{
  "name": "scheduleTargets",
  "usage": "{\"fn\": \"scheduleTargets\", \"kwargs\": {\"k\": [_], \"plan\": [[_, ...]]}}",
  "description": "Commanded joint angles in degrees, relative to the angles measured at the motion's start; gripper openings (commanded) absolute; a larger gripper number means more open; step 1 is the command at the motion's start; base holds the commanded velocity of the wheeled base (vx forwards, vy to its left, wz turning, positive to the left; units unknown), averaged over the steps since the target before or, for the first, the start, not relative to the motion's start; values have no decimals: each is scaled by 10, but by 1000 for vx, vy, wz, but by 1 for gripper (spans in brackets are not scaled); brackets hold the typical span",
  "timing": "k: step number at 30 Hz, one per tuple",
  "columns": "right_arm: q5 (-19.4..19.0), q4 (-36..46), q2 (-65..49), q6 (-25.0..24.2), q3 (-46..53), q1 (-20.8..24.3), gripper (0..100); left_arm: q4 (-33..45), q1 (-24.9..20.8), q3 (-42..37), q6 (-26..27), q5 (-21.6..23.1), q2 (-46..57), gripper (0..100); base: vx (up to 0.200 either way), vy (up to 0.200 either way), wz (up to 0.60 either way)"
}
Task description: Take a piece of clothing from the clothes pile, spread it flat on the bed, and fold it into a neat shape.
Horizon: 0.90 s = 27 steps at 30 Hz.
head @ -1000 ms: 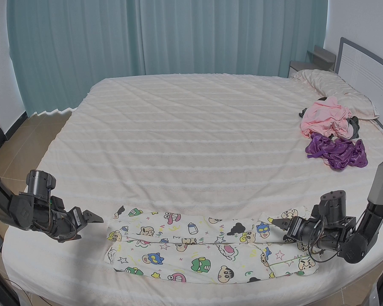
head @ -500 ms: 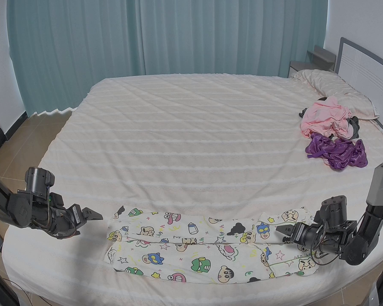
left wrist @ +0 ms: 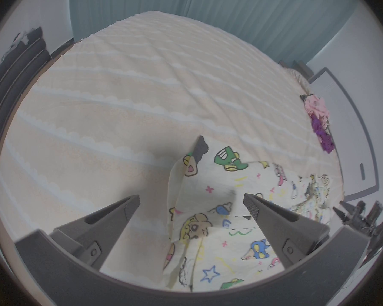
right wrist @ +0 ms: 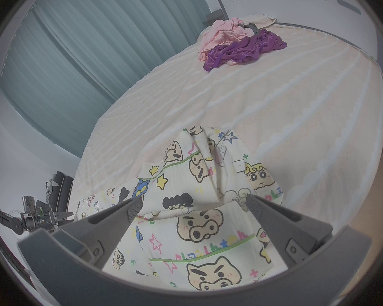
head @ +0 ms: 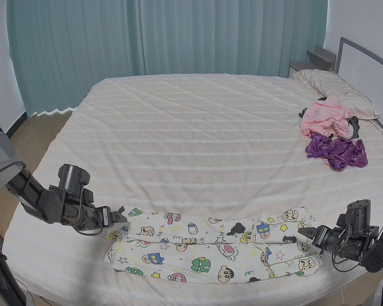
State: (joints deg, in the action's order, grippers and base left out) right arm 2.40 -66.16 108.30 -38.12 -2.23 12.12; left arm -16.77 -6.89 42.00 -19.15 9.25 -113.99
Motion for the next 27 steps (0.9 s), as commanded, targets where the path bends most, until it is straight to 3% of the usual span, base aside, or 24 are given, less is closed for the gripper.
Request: {"fn": "scheduleTargets", "kwargs": {"k": [1,21,22,27], "plan": [[1,-6,-7,2,19,-2,100,1,-21,19,6,-16,-54,100,0,0,0],[-1,-4,-14,-3,22,0,100,-4,-65,13,35,-2,-92,100,0,0,0],[-1,-4,-14,-3,22,0,100,-5,-66,14,35,-2,-91,0,0,0,0],[-1,-4,-13,-3,22,0,100,-2,-65,11,34,-7,-83,0,0,0,0]]}}
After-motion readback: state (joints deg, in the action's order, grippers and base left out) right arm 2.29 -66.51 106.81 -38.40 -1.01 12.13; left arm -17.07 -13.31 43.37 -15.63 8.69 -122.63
